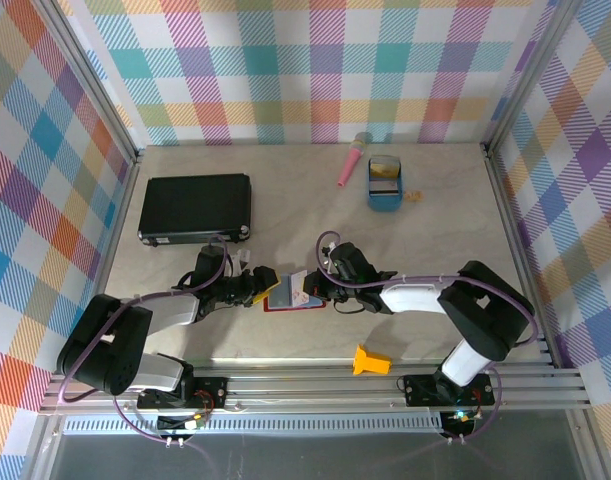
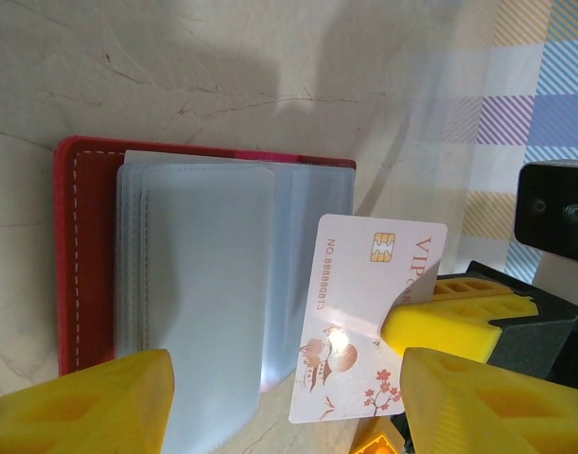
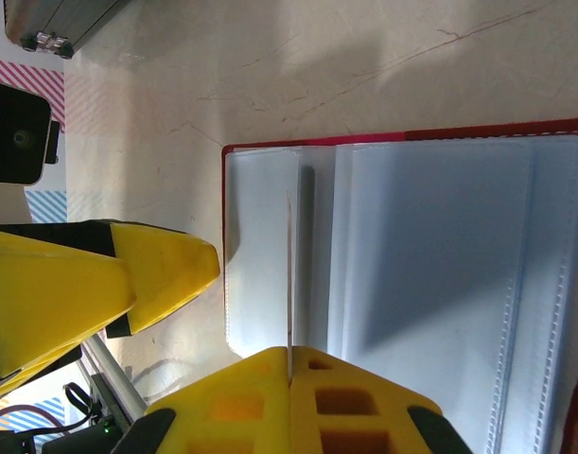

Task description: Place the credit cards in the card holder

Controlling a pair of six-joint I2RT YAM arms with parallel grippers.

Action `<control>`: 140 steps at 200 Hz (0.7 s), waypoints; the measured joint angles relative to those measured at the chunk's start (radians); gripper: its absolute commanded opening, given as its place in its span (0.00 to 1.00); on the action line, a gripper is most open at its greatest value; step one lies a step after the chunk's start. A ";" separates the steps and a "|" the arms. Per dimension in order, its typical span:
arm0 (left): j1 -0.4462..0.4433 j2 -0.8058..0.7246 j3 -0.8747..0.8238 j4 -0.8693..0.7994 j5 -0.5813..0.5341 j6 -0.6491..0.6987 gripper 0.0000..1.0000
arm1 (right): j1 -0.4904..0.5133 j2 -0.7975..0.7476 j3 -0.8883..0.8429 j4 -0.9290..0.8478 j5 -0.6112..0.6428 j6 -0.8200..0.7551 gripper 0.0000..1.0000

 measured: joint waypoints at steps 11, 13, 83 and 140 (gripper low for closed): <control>0.000 0.002 0.000 0.000 0.000 0.000 0.64 | -0.001 0.013 0.000 0.007 -0.002 0.000 0.00; 0.000 0.002 0.000 0.000 0.000 0.000 0.64 | -0.001 0.015 0.000 0.009 -0.003 0.000 0.00; 0.000 0.033 0.000 0.008 0.000 0.000 0.64 | -0.010 0.053 0.000 0.055 -0.015 0.004 0.00; 0.000 0.043 0.000 0.028 0.000 0.000 0.64 | -0.014 0.083 0.000 0.083 -0.030 0.012 0.00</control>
